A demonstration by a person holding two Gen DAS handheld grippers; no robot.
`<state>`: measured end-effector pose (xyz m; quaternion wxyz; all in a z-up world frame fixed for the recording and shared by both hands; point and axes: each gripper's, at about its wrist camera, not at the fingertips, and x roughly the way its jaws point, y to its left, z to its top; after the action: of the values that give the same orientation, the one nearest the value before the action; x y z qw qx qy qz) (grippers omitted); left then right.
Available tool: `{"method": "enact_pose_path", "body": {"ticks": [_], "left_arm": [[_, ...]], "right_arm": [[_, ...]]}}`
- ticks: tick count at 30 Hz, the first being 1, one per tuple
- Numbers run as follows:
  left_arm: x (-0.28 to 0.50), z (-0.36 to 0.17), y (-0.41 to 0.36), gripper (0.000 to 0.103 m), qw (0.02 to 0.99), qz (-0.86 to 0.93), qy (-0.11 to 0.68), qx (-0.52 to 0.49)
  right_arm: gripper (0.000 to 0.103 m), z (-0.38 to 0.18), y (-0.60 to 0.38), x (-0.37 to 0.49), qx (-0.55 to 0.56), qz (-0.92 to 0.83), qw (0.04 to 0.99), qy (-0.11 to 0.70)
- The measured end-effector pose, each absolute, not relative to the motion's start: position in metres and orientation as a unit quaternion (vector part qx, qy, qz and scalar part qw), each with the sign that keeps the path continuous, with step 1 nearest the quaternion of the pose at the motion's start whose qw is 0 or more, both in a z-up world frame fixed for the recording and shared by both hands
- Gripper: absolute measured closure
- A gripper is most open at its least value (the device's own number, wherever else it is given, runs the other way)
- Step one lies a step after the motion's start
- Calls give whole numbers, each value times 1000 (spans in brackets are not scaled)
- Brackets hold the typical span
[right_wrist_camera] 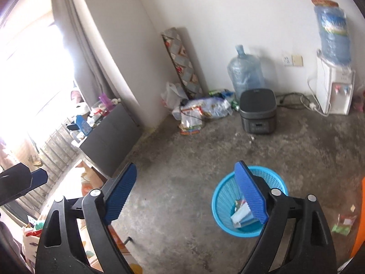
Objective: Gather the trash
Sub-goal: 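Return both tools to the trash pile on the table, then grasp the Pepsi bottle with the right gripper and lift it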
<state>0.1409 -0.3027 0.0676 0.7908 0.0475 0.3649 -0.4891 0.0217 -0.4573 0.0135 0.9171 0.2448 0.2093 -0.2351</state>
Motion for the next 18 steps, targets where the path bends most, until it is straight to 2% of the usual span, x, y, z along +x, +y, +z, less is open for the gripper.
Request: {"method": "enact_pose_path", "body": {"ticks": [3, 8, 15, 18], "left_arm": [[135, 91, -231, 31, 826, -454, 333, 23], [119, 108, -93, 31, 901, -341, 269, 17], [110, 66, 64, 31, 941, -135, 309, 34], [97, 38, 105, 31, 936, -107, 335, -3]], "right_arm": [[8, 34, -431, 15, 217, -207, 938, 175], [8, 45, -401, 20, 265, -110, 945, 159], [8, 35, -322, 55, 280, 57, 928, 238], [8, 27, -291, 65, 263, 96, 918, 280]]}}
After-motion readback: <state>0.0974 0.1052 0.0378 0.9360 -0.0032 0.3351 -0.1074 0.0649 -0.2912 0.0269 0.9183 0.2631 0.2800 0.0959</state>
